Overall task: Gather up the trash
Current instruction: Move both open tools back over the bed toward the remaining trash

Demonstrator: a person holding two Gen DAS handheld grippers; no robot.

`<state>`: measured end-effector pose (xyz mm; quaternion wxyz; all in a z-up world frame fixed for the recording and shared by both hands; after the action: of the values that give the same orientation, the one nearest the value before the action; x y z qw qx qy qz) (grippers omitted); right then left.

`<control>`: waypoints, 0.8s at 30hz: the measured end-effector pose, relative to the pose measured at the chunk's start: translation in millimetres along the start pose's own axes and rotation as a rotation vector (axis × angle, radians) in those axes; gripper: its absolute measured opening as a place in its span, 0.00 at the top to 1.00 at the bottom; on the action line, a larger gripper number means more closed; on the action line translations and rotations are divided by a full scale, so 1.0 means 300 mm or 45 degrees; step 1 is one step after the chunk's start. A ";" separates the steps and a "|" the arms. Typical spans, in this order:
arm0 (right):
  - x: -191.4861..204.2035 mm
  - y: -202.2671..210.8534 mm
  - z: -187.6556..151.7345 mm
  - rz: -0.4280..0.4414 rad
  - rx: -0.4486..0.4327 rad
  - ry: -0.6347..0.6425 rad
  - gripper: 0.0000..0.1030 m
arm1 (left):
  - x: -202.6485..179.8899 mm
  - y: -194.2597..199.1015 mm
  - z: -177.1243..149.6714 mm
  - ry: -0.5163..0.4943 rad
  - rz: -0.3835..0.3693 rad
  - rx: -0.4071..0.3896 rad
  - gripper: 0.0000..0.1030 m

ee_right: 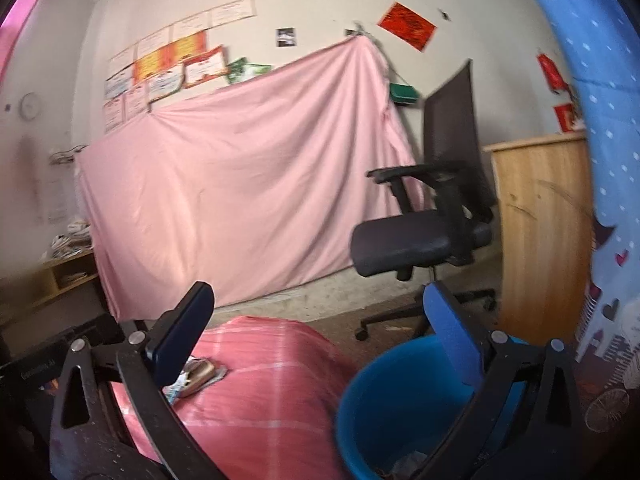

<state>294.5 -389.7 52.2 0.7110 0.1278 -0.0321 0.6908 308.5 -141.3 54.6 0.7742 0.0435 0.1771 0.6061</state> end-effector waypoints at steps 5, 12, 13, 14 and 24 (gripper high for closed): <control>0.107 0.015 0.004 0.067 -0.069 0.063 0.00 | 0.091 0.067 0.001 -0.008 0.088 -0.052 0.02; 0.229 0.013 -0.017 0.142 -0.094 0.133 0.00 | 0.202 0.149 -0.014 -0.012 0.193 -0.115 0.02; 0.244 0.010 -0.020 0.152 -0.093 0.143 0.00 | 0.210 0.151 -0.018 -0.015 0.205 -0.120 0.02; 0.265 0.006 -0.026 0.164 -0.089 0.158 0.00 | 0.220 0.161 -0.022 -0.017 0.216 -0.125 0.02; 0.401 -0.053 -0.104 0.236 0.010 0.306 0.00 | 0.323 0.180 -0.083 -0.030 0.299 -0.107 0.02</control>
<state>311.3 -265.8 46.7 0.6424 0.0434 0.0443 0.7639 270.1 -38.5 25.1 0.7010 0.0386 0.1363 0.6989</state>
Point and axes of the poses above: each gripper's, at about its wrist camera, not at the fingertips, and y roughly against the way its jaws point, x to its left, z to its top, the point moved 3 cm from there along -y, roughly the way its jaws point, and after that the axes turned 6 degrees about -z, right-handed, at the moved point
